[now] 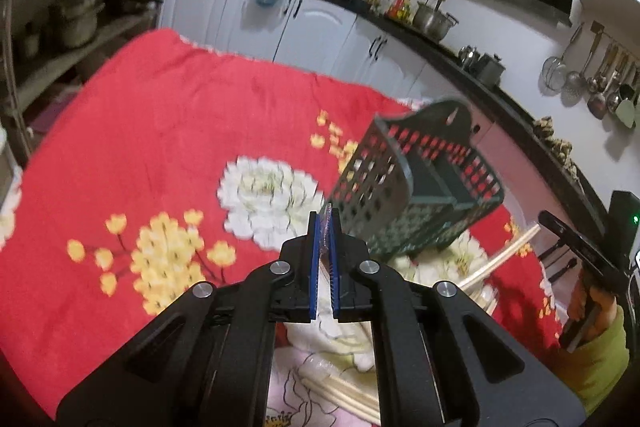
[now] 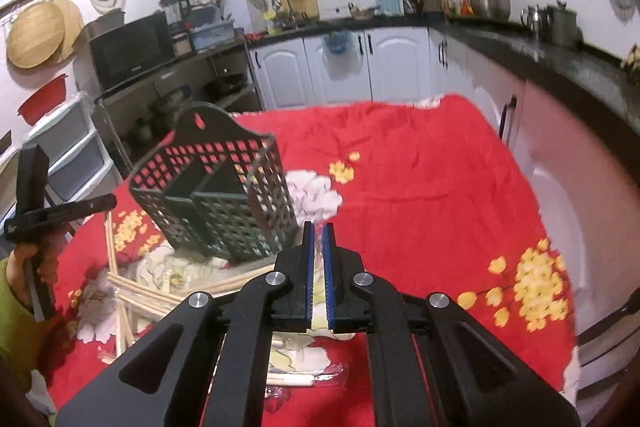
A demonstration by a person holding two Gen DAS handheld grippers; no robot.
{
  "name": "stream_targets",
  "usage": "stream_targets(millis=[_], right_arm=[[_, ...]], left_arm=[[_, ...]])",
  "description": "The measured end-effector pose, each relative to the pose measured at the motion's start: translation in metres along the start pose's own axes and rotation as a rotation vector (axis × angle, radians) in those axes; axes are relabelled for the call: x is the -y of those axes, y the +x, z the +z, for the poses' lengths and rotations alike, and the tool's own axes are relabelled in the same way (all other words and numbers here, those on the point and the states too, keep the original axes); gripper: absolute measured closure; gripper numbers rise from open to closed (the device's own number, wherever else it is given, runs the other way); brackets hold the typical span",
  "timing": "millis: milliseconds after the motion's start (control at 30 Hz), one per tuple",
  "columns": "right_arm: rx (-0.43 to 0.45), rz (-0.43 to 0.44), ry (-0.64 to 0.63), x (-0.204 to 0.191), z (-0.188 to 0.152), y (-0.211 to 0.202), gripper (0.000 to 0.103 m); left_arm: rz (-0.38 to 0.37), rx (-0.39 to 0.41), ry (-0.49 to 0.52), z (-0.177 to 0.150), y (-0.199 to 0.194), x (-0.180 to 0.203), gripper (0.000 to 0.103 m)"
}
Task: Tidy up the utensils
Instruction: 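Lift the chopstick with the left tool toward the green caddy while the right tool carries its own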
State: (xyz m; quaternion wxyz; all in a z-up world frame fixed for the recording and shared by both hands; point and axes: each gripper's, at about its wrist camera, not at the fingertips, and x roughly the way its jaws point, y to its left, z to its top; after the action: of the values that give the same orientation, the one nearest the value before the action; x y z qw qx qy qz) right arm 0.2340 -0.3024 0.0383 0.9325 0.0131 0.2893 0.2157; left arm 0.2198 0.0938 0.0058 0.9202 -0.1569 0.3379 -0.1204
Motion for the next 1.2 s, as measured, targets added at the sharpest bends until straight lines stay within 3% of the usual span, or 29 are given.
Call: stream_targets(millis=[433,733,1200], right_arm=[[0.113,0.024,-0.142,-0.037,0.034,-0.060,0.099],[0.159,0.042,-0.197,-0.059,0.046,-0.082,0.099],[0.270,0.078,-0.246,-0.087,0.084,-0.110,0.099]], left_arm=[[-0.057,0.101,0.113,0.037,-0.031,0.054,0.101],[-0.116,0.146,0.198,0.046,-0.054,0.095,0.102],[-0.172,0.260,0.244,0.082,-0.084,0.137,0.102]])
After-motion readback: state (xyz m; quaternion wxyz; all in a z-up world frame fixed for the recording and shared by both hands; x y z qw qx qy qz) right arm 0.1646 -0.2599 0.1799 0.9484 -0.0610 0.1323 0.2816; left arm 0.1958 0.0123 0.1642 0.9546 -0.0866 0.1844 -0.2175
